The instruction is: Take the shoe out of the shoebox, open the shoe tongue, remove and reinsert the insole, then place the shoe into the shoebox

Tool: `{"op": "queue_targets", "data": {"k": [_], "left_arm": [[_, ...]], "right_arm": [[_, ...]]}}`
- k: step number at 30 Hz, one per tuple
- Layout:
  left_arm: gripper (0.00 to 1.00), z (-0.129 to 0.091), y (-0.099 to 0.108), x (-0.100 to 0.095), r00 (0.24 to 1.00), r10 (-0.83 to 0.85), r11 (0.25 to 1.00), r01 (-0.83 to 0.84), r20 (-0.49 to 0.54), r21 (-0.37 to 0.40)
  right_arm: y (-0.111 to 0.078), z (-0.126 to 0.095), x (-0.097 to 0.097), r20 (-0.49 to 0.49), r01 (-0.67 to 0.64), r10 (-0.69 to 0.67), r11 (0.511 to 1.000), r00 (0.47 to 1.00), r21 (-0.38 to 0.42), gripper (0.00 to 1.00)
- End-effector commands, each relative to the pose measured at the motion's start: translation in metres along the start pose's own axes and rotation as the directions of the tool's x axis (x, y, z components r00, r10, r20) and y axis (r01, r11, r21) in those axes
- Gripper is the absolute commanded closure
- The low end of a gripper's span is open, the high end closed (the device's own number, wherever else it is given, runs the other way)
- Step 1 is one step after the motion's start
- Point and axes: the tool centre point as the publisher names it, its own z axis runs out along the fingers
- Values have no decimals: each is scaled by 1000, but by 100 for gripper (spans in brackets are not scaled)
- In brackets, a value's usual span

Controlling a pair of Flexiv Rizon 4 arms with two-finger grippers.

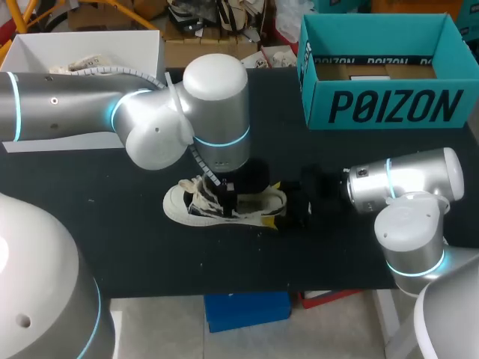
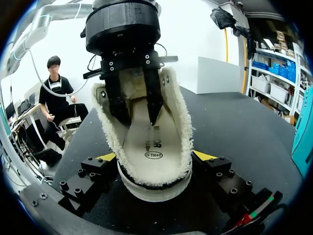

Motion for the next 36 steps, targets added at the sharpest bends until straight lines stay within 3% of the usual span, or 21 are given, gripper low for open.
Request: {"op": "queue_targets", "data": {"k": [1, 14, 27, 36], "left_arm": [[57, 63, 3, 12, 1000, -15, 1000, 15, 22, -8], [58, 73, 2, -7, 962, -78, 995, 93, 263, -45], [60, 63, 5, -42, 897, -113, 993, 110, 426, 31], [63, 57, 5, -54, 856, -148, 988, 112, 495, 103]], "right_arm": [[-1, 0, -2, 3, -3, 3, 1000, 1000, 1, 100], [-1, 0, -2, 3, -3, 3, 1000, 1000, 1, 100], [-1, 0, -2, 3, -3, 3, 1000, 1000, 1, 100], [-1, 0, -2, 3, -3, 3, 1000, 1000, 1, 100]]}}
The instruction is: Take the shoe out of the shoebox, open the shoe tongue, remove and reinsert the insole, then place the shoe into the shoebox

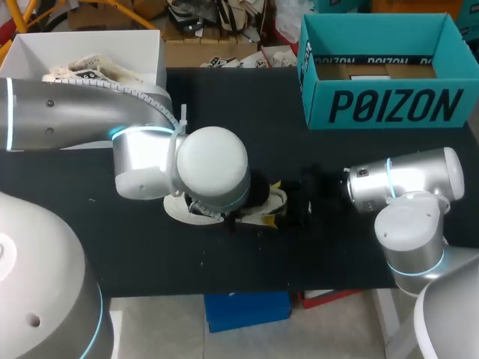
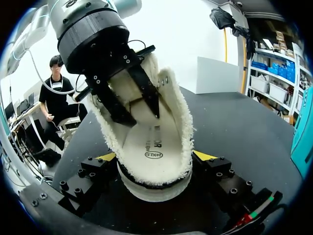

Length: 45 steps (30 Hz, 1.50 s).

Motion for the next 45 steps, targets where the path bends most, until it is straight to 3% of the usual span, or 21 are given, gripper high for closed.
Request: {"op": "queue_targets", "data": {"k": [1, 8, 12, 18, 29, 38, 45], "left_arm": [[63, 68, 8, 0, 997, -10, 1000, 8, 71, 29], [68, 65, 4, -5, 996, -14, 998, 9, 92, 57], [100, 65, 2, -6, 997, -5, 999, 1, 76, 55], [100, 64, 1, -4, 1000, 3, 999, -4, 17, 49], [100, 51, 4, 3, 981, -22, 995, 40, -195, 90], [100, 36, 1, 12, 968, -9, 992, 41, -250, 121], [100, 25, -1, 7, 968, -22, 989, 58, -249, 138]], "right_arm": [[-1, 1, -1, 1, -2, 2, 1000, 1000, 2, 100], [-1, 1, -1, 1, -2, 2, 1000, 1000, 2, 100], [-1, 1, -1, 1, -2, 2, 1000, 1000, 2, 100], [-1, 1, -1, 1, -2, 2, 1000, 1000, 2, 100], [-1, 1, -1, 1, -2, 2, 1000, 1000, 2, 100], [-1, 1, -1, 1, -2, 2, 1000, 1000, 2, 100], [-1, 1, -1, 1, -2, 2, 1000, 1000, 2, 100]]}}
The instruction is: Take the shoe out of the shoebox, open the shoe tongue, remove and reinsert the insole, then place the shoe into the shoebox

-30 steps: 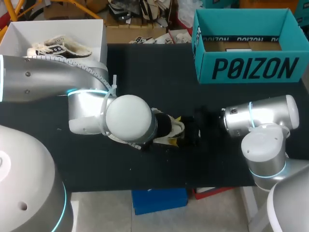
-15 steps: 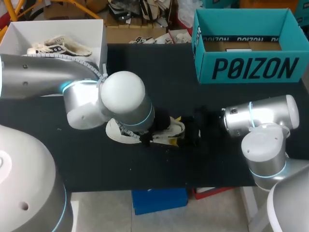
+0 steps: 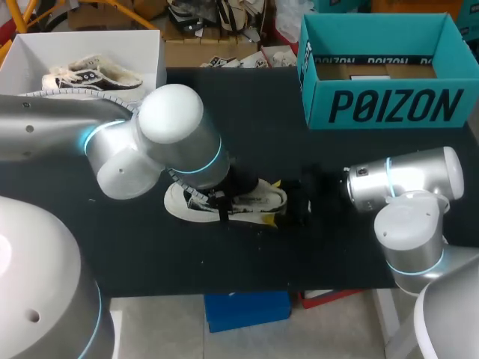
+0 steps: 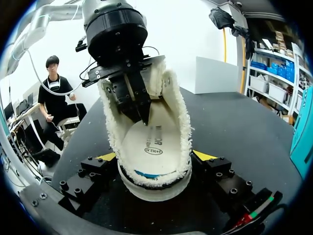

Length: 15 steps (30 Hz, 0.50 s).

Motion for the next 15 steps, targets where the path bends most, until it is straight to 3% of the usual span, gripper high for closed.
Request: {"op": "queue_targets", "data": {"k": [1, 15], "left_arm": [[100, 18, 2, -5, 1000, -8, 1000, 7, 8, 19], [100, -6, -3, -9, 999, -21, 996, 24, -40, 86]], "right_arm": [[-2, 0, 1, 0, -1, 1, 1000, 1000, 1, 100], [-2, 0, 1, 0, -1, 1, 1000, 1000, 1, 100]]}}
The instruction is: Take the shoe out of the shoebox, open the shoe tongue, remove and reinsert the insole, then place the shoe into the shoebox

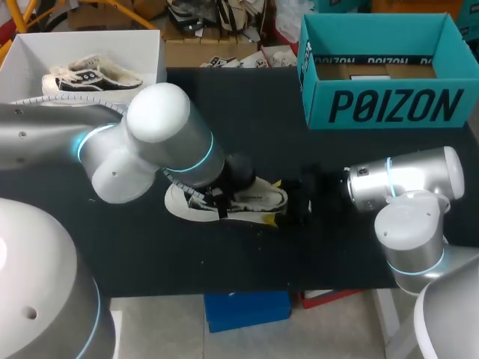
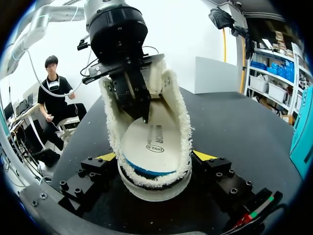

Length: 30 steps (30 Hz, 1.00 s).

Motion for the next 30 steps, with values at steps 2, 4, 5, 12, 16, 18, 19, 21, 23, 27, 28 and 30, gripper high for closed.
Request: {"op": "queue_targets", "data": {"k": [2, 4, 5, 12, 16, 18, 19, 21, 23, 27, 28, 30], "left_arm": [[100, -4, 1, -7, 1000, 3, 1000, -2, -27, 31], [100, -6, 0, -7, 999, 3, 999, -2, -32, 38], [100, -7, 0, -8, 999, 3, 999, -2, -33, 39], [100, -15, -3, -7, 998, 10, 997, -5, -57, 82], [100, -21, -5, -4, 998, 31, 993, -25, -57, 113], [100, -24, -6, -4, 997, 39, 992, -30, -65, 126], [100, -25, -6, -4, 996, 44, 990, -34, -72, 137], [100, -27, -7, -2, 995, 56, 988, -43, -83, 150], [100, -30, -9, 0, 994, 69, 984, -53, -88, 169], [100, -38, -12, 4, 991, 93, 977, -72, -93, 203], [100, -39, -12, 5, 990, 100, 974, -77, -100, 214], [100, -39, -13, 7, 988, 109, 972, -84, -105, 219]], "right_arm": [[-1, 1, 1, 0, -1, 1, 1000, 1000, 1, 100], [-1, 1, 1, 0, -1, 1, 1000, 1000, 1, 100], [-1, 1, 1, 0, -1, 1, 1000, 1000, 1, 100], [-1, 1, 1, 0, -1, 1, 1000, 1000, 1, 100], [-1, 1, 1, 0, -1, 1, 1000, 1000, 1, 100], [-1, 1, 1, 0, -1, 1, 1000, 1000, 1, 100], [-1, 1, 1, 0, -1, 1, 1000, 1000, 1, 100], [-1, 1, 1, 0, -1, 1, 1000, 1000, 1, 100], [-1, 1, 1, 0, -1, 1, 1000, 1000, 1, 100], [-1, 1, 1, 0, -1, 1, 1000, 1000, 1, 100], [-1, 1, 1, 0, -1, 1, 1000, 1000, 1, 100], [-1, 1, 1, 0, -1, 1, 1000, 1000, 1, 100]]}}
